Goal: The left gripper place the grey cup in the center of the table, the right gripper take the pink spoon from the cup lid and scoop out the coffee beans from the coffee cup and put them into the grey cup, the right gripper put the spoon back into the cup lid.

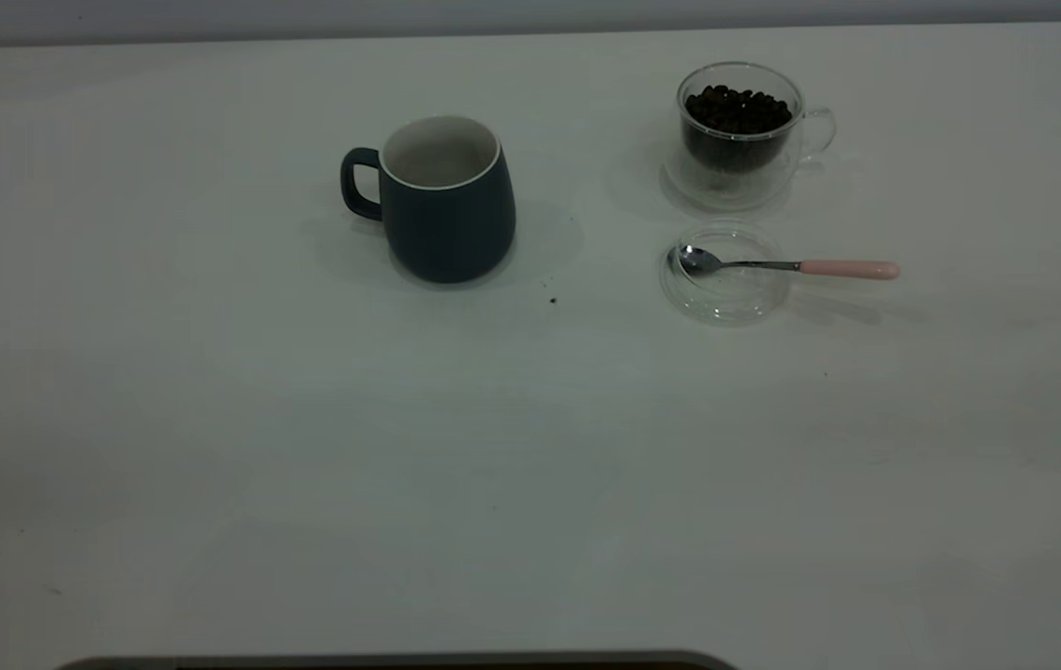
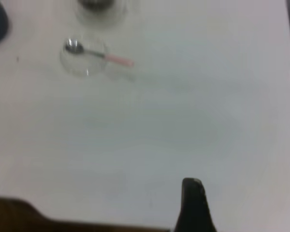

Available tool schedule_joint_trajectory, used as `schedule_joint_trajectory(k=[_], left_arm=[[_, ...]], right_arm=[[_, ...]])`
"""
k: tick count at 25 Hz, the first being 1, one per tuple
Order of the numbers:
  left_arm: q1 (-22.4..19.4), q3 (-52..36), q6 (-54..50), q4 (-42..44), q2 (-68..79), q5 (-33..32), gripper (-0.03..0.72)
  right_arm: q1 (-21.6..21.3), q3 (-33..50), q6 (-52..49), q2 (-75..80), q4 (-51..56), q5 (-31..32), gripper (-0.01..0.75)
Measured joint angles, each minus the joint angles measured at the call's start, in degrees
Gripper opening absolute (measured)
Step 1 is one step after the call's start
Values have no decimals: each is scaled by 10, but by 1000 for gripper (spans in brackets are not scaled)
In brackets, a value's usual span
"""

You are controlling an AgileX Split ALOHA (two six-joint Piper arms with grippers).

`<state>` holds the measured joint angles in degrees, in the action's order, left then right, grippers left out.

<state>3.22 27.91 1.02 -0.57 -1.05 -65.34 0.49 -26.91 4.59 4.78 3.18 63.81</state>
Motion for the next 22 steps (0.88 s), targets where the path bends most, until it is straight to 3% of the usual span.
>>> schedule_joint_trajectory(k=[22], left_arm=[[0,0,0,0,0,0,565]], right_arm=[[-18,0,-1,-31,-7,4,575]])
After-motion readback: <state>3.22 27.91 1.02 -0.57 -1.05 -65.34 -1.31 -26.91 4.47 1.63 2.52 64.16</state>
